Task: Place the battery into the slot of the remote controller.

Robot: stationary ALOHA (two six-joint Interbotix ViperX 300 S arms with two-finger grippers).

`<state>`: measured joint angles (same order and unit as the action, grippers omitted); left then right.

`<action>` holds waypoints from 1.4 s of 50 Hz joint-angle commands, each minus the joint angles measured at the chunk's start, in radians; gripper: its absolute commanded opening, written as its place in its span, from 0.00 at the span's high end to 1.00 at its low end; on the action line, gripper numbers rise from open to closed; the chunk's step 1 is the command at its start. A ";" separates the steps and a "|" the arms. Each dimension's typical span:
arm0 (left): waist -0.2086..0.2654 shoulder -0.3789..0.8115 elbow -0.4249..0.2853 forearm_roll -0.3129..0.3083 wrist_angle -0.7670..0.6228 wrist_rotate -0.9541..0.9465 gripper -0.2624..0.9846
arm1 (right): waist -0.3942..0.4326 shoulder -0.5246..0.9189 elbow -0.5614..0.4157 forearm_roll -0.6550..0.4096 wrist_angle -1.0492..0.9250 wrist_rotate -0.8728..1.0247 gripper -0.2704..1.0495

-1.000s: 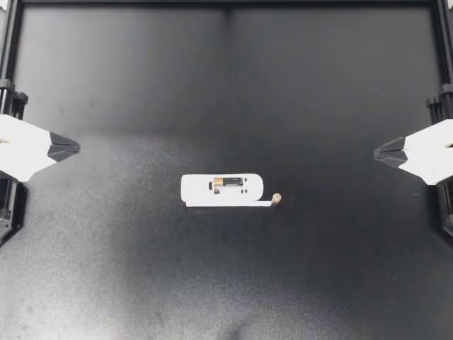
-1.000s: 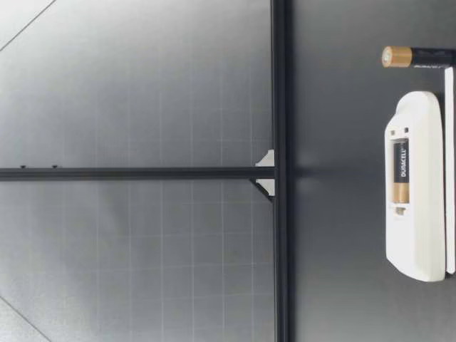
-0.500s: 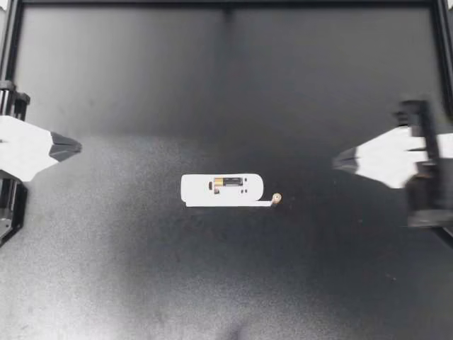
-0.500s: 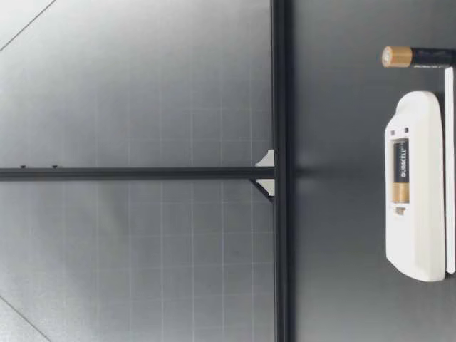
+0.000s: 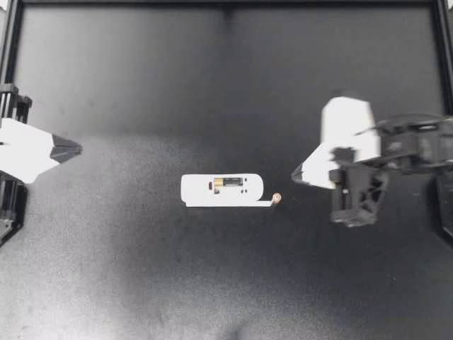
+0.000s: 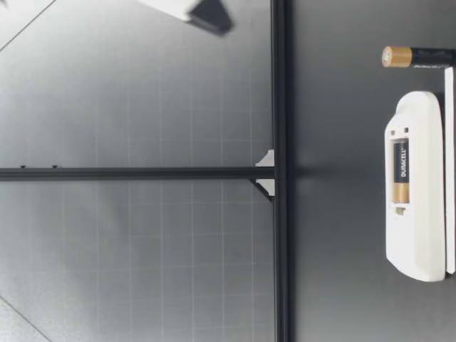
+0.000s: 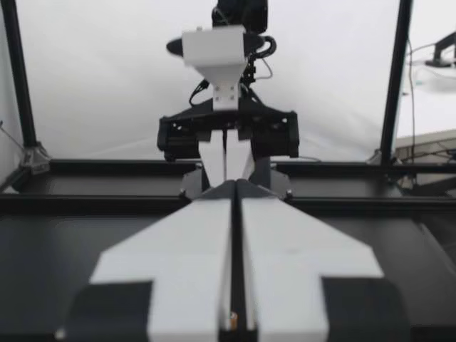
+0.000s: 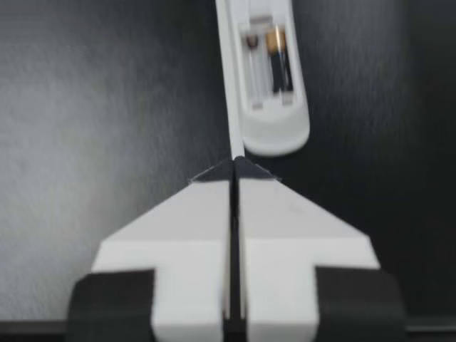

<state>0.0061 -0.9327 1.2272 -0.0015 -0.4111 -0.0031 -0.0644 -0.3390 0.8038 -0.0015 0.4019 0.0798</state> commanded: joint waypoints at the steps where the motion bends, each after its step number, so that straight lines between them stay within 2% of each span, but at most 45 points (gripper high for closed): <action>1: 0.002 0.015 -0.014 -0.002 -0.009 -0.002 0.92 | -0.006 0.044 -0.063 -0.002 0.060 -0.005 0.91; 12: 0.002 0.037 -0.014 -0.002 -0.009 -0.002 0.92 | -0.006 0.137 -0.107 -0.008 0.087 -0.009 0.80; 21: 0.002 0.043 -0.011 -0.002 -0.005 0.000 0.92 | -0.003 0.201 -0.132 -0.008 0.089 -0.009 0.56; 26: 0.002 0.043 -0.008 -0.002 -0.003 0.000 0.92 | 0.006 0.238 -0.149 -0.011 0.091 -0.011 0.47; 41: 0.002 0.043 0.005 -0.002 -0.003 -0.002 0.92 | 0.021 0.321 -0.169 -0.015 0.091 -0.011 0.47; 70: 0.002 0.043 0.011 -0.002 -0.002 -0.003 0.92 | 0.025 0.396 -0.170 -0.028 0.071 -0.009 0.47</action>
<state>0.0061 -0.8943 1.2502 -0.0015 -0.4096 -0.0046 -0.0445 0.0660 0.6535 -0.0245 0.4801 0.0706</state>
